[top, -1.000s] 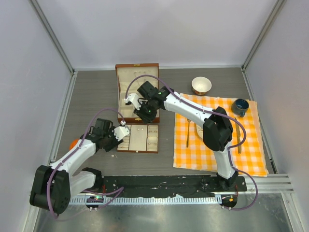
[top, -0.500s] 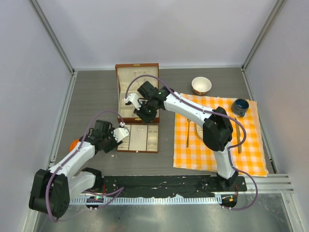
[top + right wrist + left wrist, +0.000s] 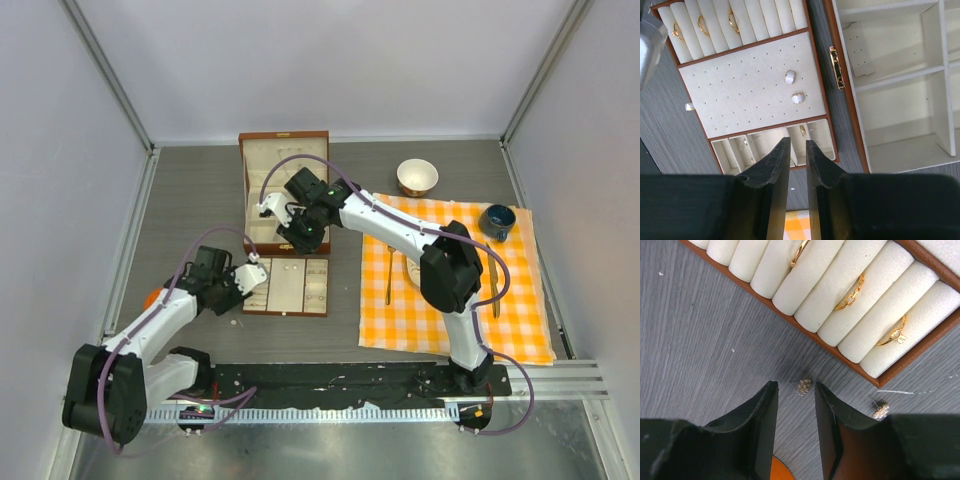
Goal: Organize the mixed jewelry
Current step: Pick up the jewelry from the center of the board.
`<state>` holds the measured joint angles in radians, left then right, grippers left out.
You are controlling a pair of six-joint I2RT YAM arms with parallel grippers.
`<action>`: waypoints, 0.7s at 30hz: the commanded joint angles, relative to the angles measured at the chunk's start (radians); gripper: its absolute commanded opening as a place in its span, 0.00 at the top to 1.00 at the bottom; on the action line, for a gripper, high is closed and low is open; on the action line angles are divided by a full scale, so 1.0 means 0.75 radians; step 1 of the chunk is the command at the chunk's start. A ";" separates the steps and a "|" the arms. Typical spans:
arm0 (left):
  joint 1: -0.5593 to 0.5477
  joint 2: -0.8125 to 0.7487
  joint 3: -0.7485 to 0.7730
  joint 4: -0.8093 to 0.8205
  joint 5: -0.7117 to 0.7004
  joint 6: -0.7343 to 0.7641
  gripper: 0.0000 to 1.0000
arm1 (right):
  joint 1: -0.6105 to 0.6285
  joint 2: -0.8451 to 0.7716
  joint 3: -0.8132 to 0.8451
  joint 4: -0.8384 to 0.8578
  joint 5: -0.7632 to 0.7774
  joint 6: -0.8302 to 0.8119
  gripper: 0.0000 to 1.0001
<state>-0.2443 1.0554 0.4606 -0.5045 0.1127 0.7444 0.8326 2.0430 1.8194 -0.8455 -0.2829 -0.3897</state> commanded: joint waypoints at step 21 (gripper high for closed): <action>0.011 0.057 0.116 -0.192 0.087 0.020 0.93 | -0.046 -0.043 0.022 0.035 -0.007 0.018 0.76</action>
<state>-0.2417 1.1179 0.5068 -0.5472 0.1413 0.7456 0.8154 2.0430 1.8133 -0.8448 -0.2825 -0.3874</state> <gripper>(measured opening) 0.141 0.244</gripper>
